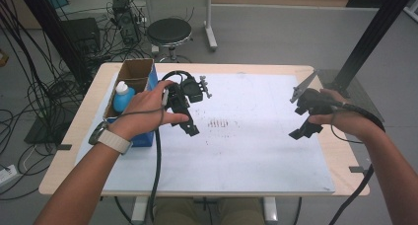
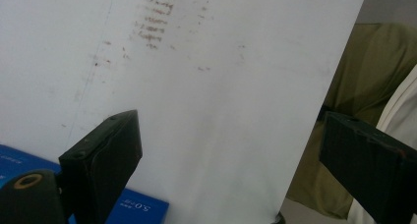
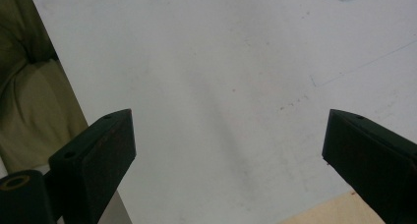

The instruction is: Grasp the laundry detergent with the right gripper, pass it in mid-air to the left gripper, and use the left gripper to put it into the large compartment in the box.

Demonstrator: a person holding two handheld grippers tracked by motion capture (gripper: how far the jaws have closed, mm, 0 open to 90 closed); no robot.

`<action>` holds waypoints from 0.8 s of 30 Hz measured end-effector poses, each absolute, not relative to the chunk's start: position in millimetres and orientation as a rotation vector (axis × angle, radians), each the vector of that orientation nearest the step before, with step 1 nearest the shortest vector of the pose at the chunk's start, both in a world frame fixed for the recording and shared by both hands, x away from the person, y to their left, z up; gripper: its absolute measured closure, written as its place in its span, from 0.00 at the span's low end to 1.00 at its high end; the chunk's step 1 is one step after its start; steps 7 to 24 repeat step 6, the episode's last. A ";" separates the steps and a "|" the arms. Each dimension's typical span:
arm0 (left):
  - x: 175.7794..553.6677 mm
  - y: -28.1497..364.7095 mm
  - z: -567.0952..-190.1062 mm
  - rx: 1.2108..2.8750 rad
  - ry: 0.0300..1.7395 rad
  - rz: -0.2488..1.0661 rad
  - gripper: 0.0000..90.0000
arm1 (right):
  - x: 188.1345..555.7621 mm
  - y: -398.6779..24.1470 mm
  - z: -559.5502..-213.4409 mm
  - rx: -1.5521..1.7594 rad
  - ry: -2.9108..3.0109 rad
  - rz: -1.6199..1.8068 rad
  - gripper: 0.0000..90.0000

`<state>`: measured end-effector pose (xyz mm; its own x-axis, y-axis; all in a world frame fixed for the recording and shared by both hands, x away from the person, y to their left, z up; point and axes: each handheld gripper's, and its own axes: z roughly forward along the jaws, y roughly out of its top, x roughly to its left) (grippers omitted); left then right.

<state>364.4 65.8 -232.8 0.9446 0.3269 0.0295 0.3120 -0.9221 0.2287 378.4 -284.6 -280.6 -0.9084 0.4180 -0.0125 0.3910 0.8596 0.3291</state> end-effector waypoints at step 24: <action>363.6 67.0 -232.5 2.869 0.484 0.103 0.11 | 376.9 -285.8 -279.7 0.648 2.941 0.498 0.06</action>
